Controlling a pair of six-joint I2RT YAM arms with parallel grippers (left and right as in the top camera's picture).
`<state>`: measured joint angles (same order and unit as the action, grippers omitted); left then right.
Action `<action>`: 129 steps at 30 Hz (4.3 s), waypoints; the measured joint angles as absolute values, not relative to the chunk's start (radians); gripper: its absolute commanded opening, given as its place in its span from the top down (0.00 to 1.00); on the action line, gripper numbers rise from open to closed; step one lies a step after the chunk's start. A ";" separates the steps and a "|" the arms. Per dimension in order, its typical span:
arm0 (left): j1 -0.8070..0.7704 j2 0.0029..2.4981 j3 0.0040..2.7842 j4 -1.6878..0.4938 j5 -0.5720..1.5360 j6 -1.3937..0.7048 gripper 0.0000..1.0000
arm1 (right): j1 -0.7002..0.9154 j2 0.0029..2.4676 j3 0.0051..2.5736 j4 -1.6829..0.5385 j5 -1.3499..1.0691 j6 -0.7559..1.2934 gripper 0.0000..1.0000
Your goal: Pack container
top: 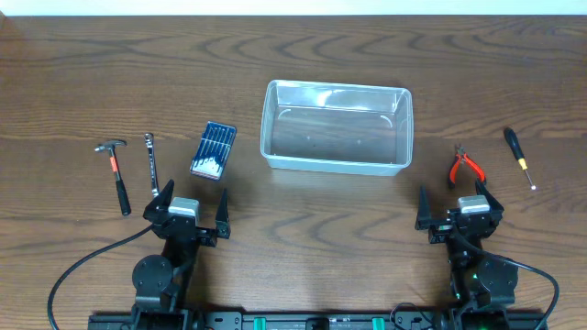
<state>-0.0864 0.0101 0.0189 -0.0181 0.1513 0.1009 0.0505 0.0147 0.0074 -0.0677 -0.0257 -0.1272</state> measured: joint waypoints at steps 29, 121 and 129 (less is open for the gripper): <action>-0.086 0.010 0.019 -0.015 0.152 0.101 0.02 | 0.051 0.015 0.007 -0.066 -0.034 -0.055 0.01; -0.086 1.019 1.085 -1.200 0.072 -0.079 0.02 | 0.026 2.062 1.621 -0.820 -0.229 -0.041 0.99; -0.086 1.019 1.085 -1.200 0.072 -0.079 0.02 | 0.021 2.062 1.621 -0.816 -0.286 -0.068 0.99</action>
<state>-0.0864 1.0191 1.0847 -1.2003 0.0715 -0.0788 0.0212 2.0617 1.6215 -0.8158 -0.2859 -0.0677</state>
